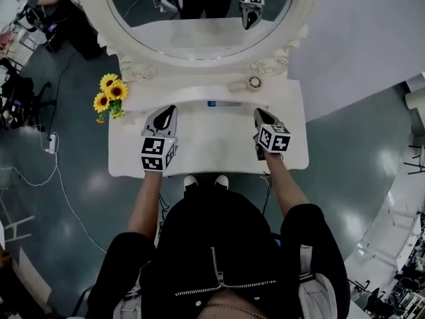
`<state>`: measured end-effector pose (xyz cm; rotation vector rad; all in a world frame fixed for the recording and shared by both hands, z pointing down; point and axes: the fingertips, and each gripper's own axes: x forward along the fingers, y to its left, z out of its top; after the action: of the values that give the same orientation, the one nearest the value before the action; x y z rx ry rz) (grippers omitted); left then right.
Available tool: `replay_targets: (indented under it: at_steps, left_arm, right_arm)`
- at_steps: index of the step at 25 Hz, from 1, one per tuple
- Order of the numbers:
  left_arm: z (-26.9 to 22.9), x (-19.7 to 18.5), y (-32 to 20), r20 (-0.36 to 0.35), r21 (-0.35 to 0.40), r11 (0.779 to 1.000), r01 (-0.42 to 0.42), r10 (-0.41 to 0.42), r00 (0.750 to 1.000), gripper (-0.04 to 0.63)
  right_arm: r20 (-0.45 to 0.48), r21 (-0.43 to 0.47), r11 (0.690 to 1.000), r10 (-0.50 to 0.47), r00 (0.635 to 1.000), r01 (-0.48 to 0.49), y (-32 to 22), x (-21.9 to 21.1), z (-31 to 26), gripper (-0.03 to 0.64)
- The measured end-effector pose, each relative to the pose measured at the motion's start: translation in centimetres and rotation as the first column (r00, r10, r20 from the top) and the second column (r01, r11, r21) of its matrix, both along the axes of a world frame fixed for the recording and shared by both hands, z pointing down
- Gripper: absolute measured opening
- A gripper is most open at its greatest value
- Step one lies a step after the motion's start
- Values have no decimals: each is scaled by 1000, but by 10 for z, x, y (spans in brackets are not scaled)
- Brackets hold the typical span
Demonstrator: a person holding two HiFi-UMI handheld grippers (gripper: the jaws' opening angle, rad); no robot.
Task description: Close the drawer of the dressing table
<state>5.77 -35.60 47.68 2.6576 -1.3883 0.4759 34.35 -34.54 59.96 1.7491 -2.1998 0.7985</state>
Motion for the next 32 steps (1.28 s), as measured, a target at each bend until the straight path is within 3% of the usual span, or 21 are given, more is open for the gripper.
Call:
replay_targets:
  at_steps: [3, 8, 14, 20, 32]
  left_arm:
    - [-12, -1, -1, -3, 29, 999, -17, 17, 1000, 23]
    - [-36, -5, -3, -16, 81, 996, -29, 31, 999, 23]
    - [-59, -17, -7, -20, 129, 991, -34, 36, 999, 23]
    - [-63, -24, -8, -29, 140, 990, -27, 31, 999, 23]
    - [-61, -21, -3, -60, 129, 991, -28, 36, 998, 23]
  right_arm:
    - [-65, 109, 991, -64, 996, 71, -5, -28, -45, 3]
    - [-171, 258, 952, -123, 978, 165, -7, -67, -116, 3]
    - [-201, 363, 911, -128, 971, 195, -2, -93, -171, 3]
    - [-205, 402, 895, -120, 972, 195, 5, -97, -185, 3]
    - [-203, 384, 903, -123, 971, 195, 14, -96, -177, 3]
